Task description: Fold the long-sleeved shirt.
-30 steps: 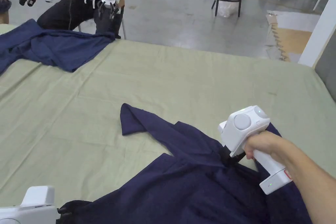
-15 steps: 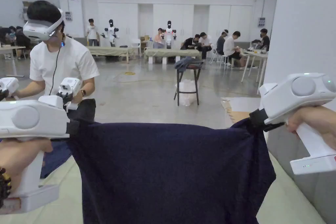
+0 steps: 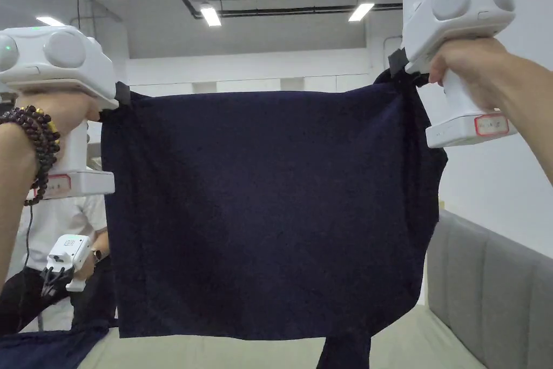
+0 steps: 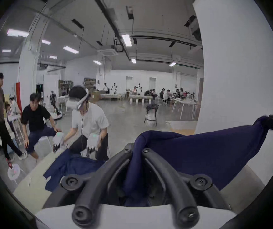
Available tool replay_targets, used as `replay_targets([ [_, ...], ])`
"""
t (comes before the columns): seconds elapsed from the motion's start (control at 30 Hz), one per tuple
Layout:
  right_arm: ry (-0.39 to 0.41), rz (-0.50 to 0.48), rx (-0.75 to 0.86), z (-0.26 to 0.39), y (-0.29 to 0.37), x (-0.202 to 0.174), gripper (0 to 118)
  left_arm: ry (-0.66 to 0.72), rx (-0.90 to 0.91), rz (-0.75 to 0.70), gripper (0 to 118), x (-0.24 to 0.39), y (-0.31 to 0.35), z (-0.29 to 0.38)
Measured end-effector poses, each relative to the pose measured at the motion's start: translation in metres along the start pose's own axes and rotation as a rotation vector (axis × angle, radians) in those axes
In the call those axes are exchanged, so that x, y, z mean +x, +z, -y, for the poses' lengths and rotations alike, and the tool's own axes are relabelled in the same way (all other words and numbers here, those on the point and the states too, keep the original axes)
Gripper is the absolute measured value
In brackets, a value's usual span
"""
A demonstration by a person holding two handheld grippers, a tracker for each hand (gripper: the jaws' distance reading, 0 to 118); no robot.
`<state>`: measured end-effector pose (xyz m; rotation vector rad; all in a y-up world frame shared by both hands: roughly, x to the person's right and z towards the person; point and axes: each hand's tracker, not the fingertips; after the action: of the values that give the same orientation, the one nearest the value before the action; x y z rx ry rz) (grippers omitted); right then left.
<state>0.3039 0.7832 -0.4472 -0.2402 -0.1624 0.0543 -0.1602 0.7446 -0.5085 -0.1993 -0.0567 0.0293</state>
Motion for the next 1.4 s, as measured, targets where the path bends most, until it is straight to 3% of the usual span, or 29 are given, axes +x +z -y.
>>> replay_targets([
  [0.07, 0.016, 0.012, 0.018, -0.009, -0.002, 0.005, 9, 0.009, 0.033, 0.002, 9, 0.01, 0.008, -0.007],
  [0.13, -0.034, 0.032, 0.053, -0.013, -0.006, 0.012, 9, 0.005, 0.059, 0.008, 9, 0.018, 0.005, -0.011],
  [0.3, -0.051, 0.044, -0.013, 0.014, -0.031, 0.023, 9, -0.031, 0.041, 0.013, 9, 0.035, -0.008, 0.007],
  [0.43, -0.06, 0.038, -0.129, 0.081, -0.066, 0.023, 9, -0.047, -0.036, 0.002, 9, 0.04, -0.043, 0.062],
  [0.67, -0.061, -0.027, -0.362, 0.251, -0.118, 0.007, 9, -0.005, -0.27, 0.01, 9, 0.024, -0.099, 0.221],
  [0.8, -0.103, -0.048, -0.461, 0.312, -0.123, 0.0, 9, -0.013, -0.334, 0.019, 9, 0.016, -0.097, 0.291],
  [0.9, -0.082, -0.053, -0.467, 0.329, -0.119, -0.001, 9, 0.024, -0.375, 0.028, 9, 0.009, -0.078, 0.314],
  [1.13, -0.014, -0.117, -0.492, 0.339, -0.027, 0.005, 9, 0.025, -0.421, 0.041, 9, -0.008, 0.016, 0.325],
  [1.33, 0.127, -0.153, -0.554, 0.414, 0.083, -0.009, 9, -0.077, -0.518, 0.036, 9, -0.015, 0.127, 0.394],
  [1.4, 0.159, -0.184, -0.591, 0.449, 0.113, -0.009, 9, -0.046, -0.545, 0.051, 9, -0.023, 0.159, 0.427],
])
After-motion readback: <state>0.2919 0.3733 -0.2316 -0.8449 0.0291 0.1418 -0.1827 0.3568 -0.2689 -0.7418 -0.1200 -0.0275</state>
